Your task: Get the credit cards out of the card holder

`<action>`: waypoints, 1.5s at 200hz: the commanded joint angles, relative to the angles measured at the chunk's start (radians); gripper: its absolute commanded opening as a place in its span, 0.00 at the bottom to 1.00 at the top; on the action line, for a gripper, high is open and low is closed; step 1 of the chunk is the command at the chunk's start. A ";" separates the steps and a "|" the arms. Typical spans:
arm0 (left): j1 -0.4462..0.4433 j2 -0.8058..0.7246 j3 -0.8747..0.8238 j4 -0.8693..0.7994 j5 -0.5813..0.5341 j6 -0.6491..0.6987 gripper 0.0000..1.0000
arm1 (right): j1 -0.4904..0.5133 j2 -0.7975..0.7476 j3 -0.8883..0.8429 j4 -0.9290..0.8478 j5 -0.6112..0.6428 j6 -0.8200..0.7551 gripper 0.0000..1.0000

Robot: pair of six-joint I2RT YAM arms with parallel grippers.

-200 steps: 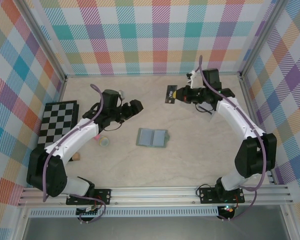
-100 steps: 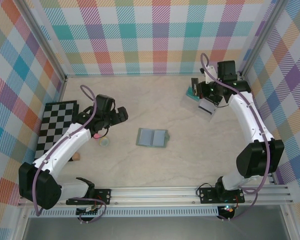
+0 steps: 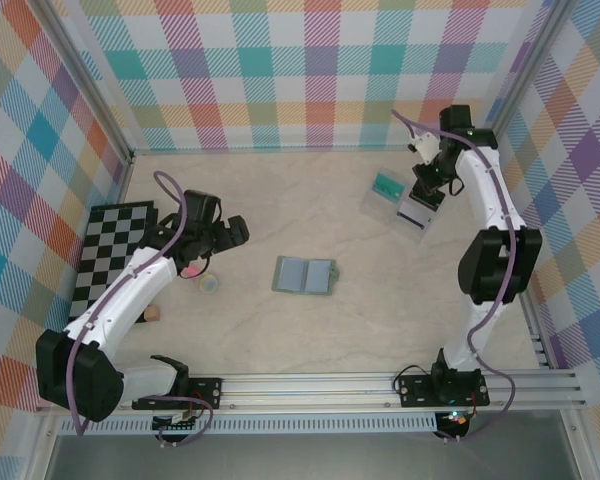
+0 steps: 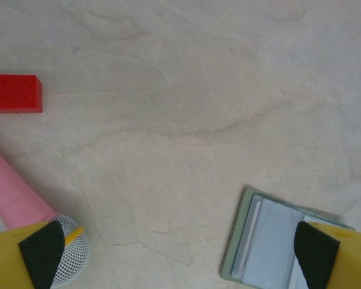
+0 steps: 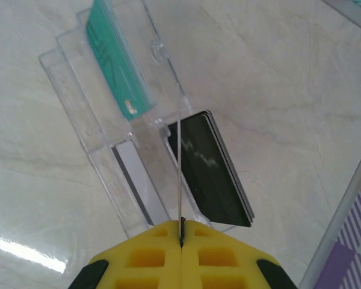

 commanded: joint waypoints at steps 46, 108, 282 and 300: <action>0.046 0.076 0.017 0.000 0.092 -0.036 1.00 | -0.032 0.128 0.225 -0.195 0.017 -0.214 0.00; 0.048 0.167 0.085 -0.020 0.145 -0.046 1.00 | -0.033 0.163 0.223 -0.188 0.057 -0.269 0.00; 0.049 0.205 0.093 -0.025 0.179 -0.053 1.00 | -0.033 0.191 0.142 -0.153 0.052 -0.345 0.06; 0.049 0.208 0.093 -0.026 0.180 -0.053 1.00 | -0.033 0.193 0.132 -0.142 0.058 -0.345 0.06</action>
